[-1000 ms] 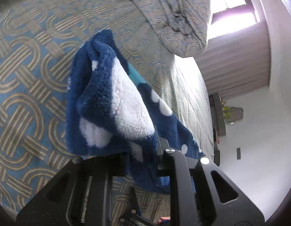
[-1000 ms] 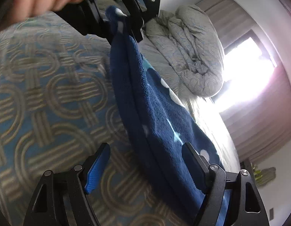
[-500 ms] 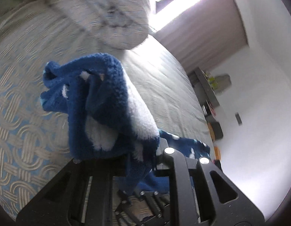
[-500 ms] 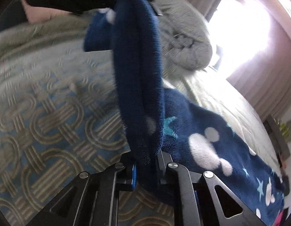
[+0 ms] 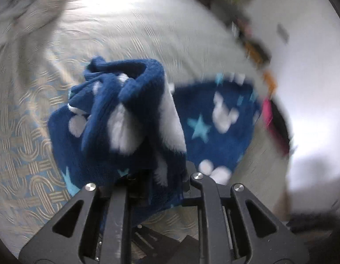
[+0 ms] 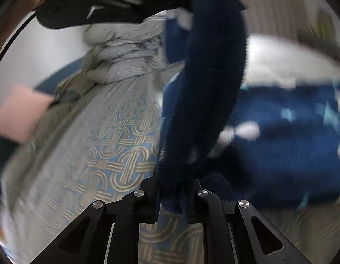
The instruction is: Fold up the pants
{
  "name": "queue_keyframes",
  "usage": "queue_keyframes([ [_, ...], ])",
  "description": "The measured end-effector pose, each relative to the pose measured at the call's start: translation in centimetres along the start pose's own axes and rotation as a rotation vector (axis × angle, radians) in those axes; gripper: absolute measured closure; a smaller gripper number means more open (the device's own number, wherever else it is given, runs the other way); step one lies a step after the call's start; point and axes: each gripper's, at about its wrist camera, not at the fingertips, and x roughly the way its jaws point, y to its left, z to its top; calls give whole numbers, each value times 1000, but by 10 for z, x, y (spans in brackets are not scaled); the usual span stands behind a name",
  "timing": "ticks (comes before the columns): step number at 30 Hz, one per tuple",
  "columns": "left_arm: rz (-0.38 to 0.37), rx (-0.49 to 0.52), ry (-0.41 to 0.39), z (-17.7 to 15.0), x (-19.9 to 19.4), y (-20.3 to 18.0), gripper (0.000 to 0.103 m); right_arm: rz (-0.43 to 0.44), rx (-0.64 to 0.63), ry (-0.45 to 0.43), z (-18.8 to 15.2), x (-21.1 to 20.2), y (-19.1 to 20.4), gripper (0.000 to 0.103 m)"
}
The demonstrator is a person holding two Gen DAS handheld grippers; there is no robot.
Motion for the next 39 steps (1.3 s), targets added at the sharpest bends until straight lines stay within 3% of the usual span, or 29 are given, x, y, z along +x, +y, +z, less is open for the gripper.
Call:
queue_keyframes([
  [3, 78, 136, 170, -1, 43, -40, 85, 42, 101, 20, 0, 14, -18, 89],
  [9, 153, 254, 293, -6, 75, -73, 81, 152, 284, 17, -8, 15, -45, 88],
  [11, 115, 265, 344, -8, 83, -83, 58, 173, 313, 30, -7, 16, -50, 86],
  [13, 62, 288, 383, -15, 86, -95, 50, 202, 343, 47, -9, 15, -55, 82],
  [15, 71, 331, 394, -22, 83, -108, 45, 226, 368, 65, -9, 15, -58, 79],
  [18, 20, 308, 329, -18, 58, -109, 45, 250, 397, 84, -10, 10, -62, 74],
  [21, -60, 212, 199, -12, 12, -86, 42, 261, 415, 101, -14, -6, -69, 65],
  [24, -119, 101, 52, -15, -31, -52, 34, 250, 399, 98, -16, -35, -77, 54],
  [28, -131, -40, -104, -34, -62, 9, 34, 263, 339, 36, -9, -79, -91, 54],
  [32, -64, -140, -221, -61, -59, 57, 34, 241, 357, -34, 10, -114, -125, 51],
  [35, -62, -195, -281, -76, -40, 83, 34, 177, 362, -85, 39, -128, -161, 44],
  [37, -35, -225, -300, -83, -25, 93, 34, 135, 377, -85, 56, -133, -184, 43],
  [39, 8, -228, -273, -85, -6, 95, 34, 127, 377, -15, 78, -127, -209, 43],
])
